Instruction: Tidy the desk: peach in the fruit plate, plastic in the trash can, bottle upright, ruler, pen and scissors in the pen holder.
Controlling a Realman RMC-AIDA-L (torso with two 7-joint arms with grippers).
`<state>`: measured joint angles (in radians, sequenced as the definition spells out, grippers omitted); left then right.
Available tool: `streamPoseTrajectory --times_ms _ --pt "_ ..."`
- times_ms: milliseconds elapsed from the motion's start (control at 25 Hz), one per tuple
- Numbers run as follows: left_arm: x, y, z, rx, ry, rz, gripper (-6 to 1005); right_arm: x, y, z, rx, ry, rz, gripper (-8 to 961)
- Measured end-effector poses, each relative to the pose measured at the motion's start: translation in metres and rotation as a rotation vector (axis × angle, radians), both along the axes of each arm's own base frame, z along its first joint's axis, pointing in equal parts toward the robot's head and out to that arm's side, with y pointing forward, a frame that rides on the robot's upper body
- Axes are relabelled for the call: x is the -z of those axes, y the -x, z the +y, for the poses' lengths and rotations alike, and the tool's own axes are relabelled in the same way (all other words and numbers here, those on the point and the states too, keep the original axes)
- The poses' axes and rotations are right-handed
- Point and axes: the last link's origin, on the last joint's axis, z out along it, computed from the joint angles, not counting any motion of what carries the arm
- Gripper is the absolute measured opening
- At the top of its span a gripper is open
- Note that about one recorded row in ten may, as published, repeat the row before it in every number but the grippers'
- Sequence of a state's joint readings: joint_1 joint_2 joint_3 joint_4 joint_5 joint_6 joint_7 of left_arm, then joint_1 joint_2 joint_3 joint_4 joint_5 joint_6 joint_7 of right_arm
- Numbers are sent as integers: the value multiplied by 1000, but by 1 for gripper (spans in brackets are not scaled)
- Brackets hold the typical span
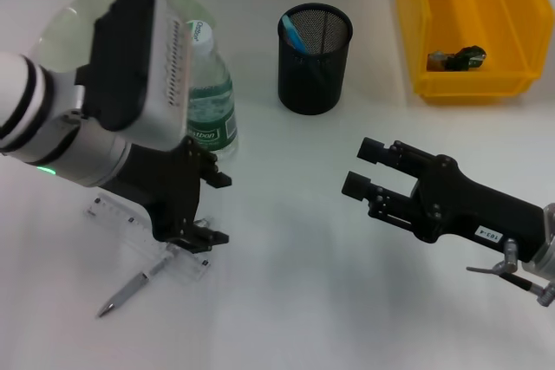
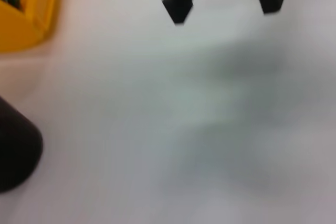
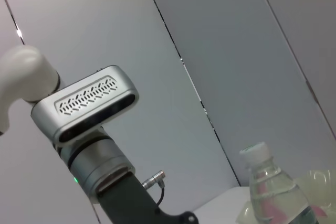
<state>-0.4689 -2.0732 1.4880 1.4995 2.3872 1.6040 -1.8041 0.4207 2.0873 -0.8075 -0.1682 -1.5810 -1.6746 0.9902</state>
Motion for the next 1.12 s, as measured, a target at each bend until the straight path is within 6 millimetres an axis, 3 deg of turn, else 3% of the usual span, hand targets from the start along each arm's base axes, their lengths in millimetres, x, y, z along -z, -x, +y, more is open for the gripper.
streamPoseTrajectory --times_ms 480,1120 --pt "6 -7 -9 -1 51 131 688 -3 5 9 -20 -15 -3 682" --pt "22 0 -6 2 91 212 686 -1 9 20 9 -1 -4 682"
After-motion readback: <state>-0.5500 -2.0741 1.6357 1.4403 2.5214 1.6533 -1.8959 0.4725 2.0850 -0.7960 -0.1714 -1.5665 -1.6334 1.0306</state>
